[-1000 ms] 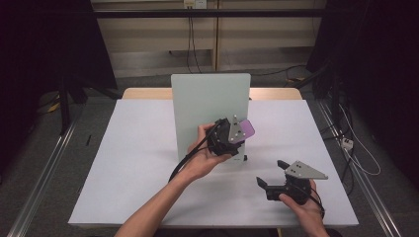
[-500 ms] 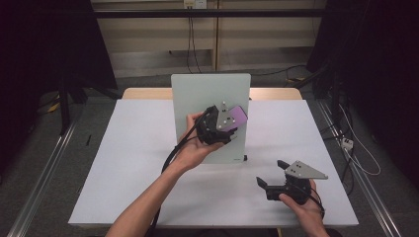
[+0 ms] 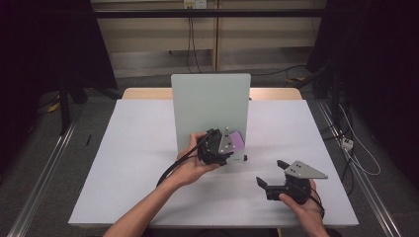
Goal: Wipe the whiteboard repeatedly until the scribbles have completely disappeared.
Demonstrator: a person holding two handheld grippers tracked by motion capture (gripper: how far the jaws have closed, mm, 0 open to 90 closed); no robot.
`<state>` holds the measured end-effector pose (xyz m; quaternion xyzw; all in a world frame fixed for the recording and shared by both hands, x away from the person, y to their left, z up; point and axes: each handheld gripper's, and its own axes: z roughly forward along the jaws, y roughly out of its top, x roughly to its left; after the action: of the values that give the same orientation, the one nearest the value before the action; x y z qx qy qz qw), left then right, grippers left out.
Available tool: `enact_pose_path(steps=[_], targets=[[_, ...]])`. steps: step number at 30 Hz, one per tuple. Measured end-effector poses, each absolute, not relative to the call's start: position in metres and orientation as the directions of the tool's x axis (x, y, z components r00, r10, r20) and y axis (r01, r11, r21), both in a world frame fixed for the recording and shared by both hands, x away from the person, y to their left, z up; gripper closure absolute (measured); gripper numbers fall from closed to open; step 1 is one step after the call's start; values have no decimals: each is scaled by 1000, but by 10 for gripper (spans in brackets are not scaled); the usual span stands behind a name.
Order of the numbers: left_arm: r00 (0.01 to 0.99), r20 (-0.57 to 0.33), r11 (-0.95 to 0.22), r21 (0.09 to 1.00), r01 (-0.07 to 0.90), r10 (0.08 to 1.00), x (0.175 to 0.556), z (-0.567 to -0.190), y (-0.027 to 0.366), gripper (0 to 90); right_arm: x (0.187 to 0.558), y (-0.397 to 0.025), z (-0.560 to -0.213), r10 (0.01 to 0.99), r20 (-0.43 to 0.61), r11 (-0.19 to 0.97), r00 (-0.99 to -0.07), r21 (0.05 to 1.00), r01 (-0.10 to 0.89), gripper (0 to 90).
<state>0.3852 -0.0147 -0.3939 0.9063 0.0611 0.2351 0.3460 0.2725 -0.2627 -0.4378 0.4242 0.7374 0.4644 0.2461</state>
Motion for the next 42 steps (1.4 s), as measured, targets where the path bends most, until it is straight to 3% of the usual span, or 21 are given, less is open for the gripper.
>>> enact_pose_path(steps=[13, 30, 35, 42], targets=[[896, 404, -811, 578, -92, 186, 375, -417, -26, 411, 273, -263, -438, 856, 27, 211, -516, 894, 396, 63], [827, 389, -655, 755, -34, 405, 408, -337, 9, 411, 273, -264, -438, 855, 28, 210, -518, 894, 396, 63], [830, 431, -709, 703, -62, 355, 400, -351, -6, 410, 273, -263, -438, 856, 31, 209, -515, 892, 402, 63], [879, 401, -762, 644, -69, 259, 386, -390, -33, 411, 272, -264, -438, 855, 28, 210, -517, 894, 396, 63]])
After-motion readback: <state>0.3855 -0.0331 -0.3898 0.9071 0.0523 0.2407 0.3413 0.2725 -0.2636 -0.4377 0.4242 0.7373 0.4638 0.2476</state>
